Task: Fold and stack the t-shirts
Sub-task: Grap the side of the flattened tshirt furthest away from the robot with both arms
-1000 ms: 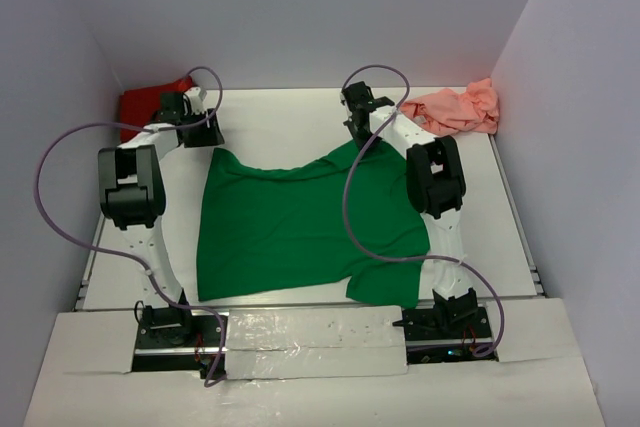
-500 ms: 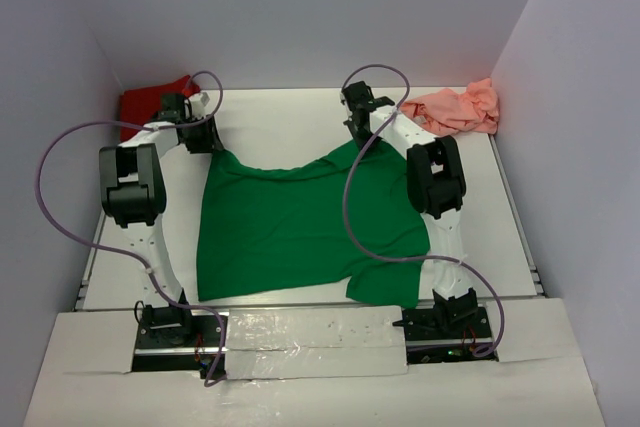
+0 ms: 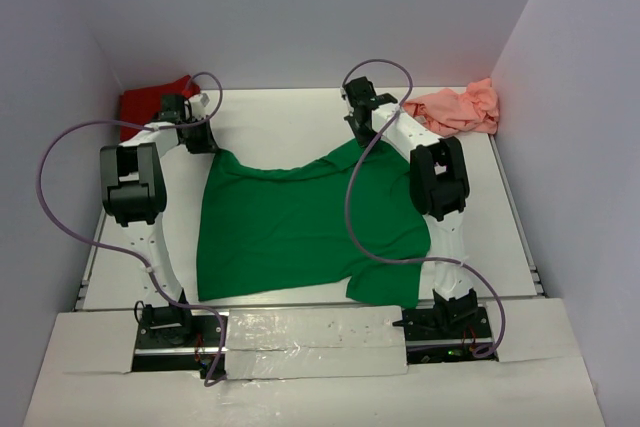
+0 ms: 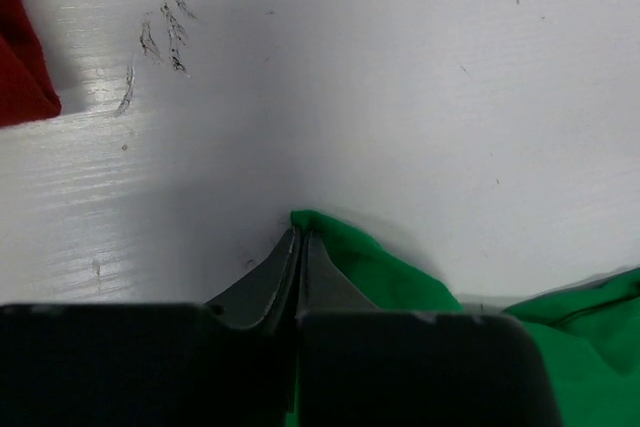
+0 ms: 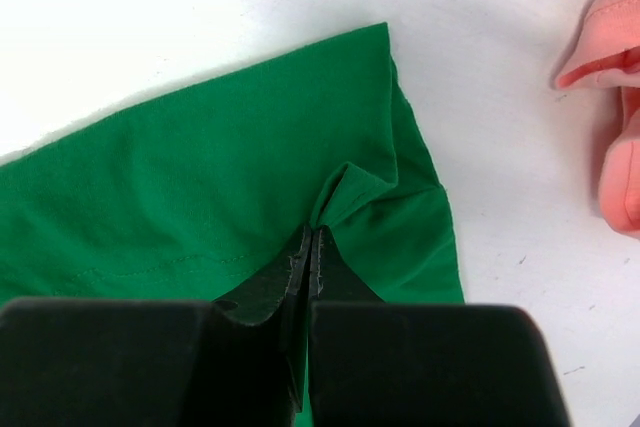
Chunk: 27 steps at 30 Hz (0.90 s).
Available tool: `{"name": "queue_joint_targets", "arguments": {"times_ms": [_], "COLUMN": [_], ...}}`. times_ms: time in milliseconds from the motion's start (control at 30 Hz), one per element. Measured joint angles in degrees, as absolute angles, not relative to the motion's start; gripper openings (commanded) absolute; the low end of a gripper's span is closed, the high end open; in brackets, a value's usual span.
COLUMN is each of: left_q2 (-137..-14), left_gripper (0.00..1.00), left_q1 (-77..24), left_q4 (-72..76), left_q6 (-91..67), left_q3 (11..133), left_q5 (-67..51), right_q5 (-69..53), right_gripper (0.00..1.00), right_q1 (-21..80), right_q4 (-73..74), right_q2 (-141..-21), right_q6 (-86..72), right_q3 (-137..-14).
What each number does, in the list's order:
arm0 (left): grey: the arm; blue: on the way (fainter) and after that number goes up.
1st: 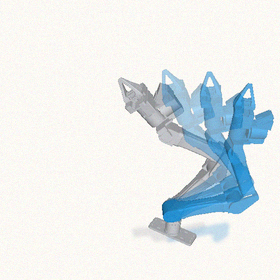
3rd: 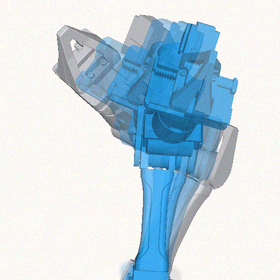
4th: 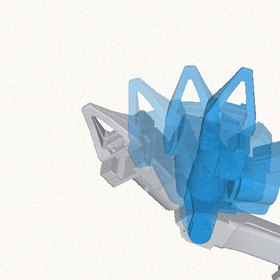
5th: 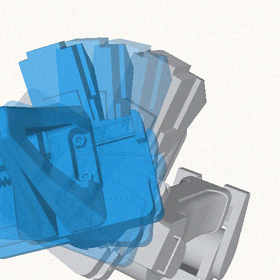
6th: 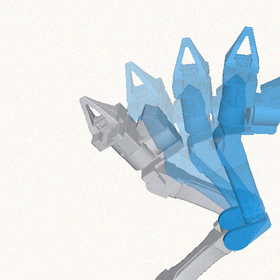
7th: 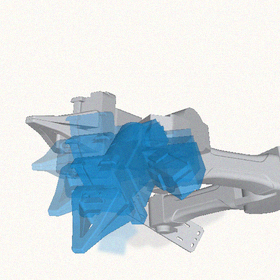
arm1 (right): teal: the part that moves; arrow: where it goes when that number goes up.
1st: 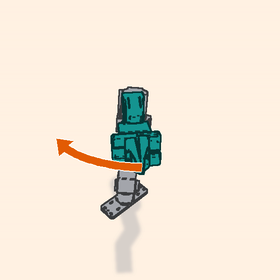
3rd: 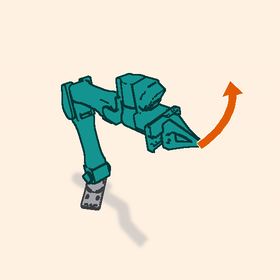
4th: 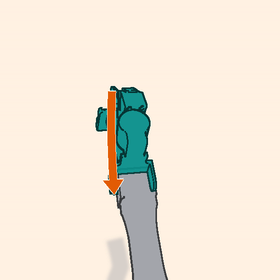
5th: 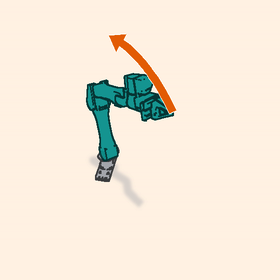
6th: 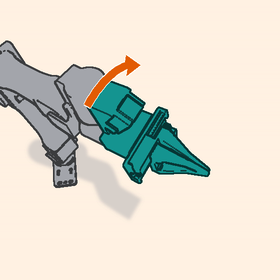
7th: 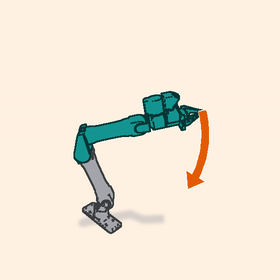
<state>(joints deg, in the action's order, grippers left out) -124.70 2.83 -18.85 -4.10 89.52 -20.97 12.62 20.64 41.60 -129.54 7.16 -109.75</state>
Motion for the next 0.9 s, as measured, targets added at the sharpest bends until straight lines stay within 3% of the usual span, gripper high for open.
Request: {"name": "queue_joint_targets", "arguments": {"times_ms": [400,900], "left_q2": [-124.70,-124.70], "left_gripper": [0.01,0.00], "left_q1": [2.83,1.76], "left_q4": [-14.04,-2.57], "left_q6": [-5.17,-5.82], "left_q3": [89.10,88.66], "left_q5": [-19.14,-14.04], "right_q5": [17.15,24.82], "right_gripper": [0.00,0.00], "right_q1": [20.12,18.48], "right_q4": [38.02,30.57], "right_q2": [-129.40,-133.84], "right_q6": [8.71,12.88], "right_q3": [-109.97,-123.07]}}
